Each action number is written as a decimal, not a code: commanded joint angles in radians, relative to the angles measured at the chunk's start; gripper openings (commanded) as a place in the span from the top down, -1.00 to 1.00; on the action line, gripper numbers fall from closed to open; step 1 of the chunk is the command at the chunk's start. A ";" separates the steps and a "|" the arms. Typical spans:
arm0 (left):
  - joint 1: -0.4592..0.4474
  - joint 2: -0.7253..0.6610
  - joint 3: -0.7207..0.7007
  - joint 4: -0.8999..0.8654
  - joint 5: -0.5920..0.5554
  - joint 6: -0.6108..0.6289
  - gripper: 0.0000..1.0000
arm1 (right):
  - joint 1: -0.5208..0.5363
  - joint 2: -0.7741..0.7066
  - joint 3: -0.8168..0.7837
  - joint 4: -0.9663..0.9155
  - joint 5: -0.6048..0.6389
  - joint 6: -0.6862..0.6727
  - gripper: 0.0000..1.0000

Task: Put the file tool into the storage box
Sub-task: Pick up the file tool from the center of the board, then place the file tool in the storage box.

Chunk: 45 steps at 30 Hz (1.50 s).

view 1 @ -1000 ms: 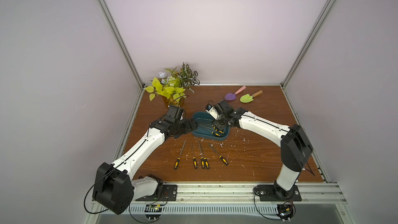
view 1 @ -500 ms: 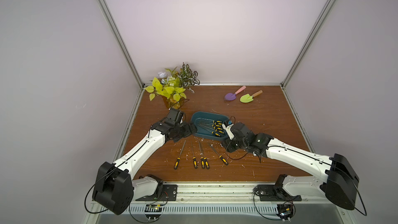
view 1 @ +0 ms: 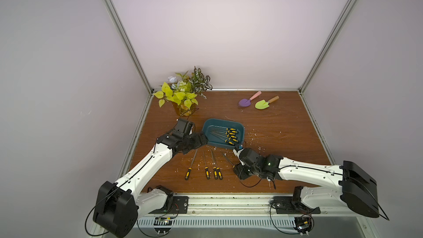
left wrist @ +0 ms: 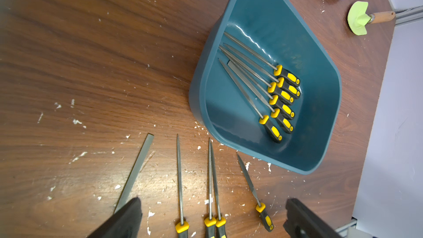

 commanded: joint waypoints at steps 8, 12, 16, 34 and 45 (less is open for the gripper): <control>-0.009 -0.022 -0.013 -0.010 -0.015 -0.011 -0.99 | 0.024 0.138 0.046 -0.013 0.016 -0.054 -0.05; -0.009 -0.025 -0.015 -0.010 -0.012 -0.012 -1.00 | 0.024 0.191 0.079 -0.030 0.040 -0.097 -0.02; -0.009 -0.022 -0.011 -0.012 -0.014 -0.009 -1.00 | 0.033 0.239 0.107 -0.052 0.054 -0.135 0.17; -0.009 -0.121 0.039 -0.011 -0.178 -0.002 -0.99 | 0.059 0.080 0.257 -0.238 0.094 -0.438 0.85; -0.009 -0.097 0.075 0.000 -0.194 0.034 -1.00 | -0.190 0.218 0.595 -0.298 0.036 -0.722 0.81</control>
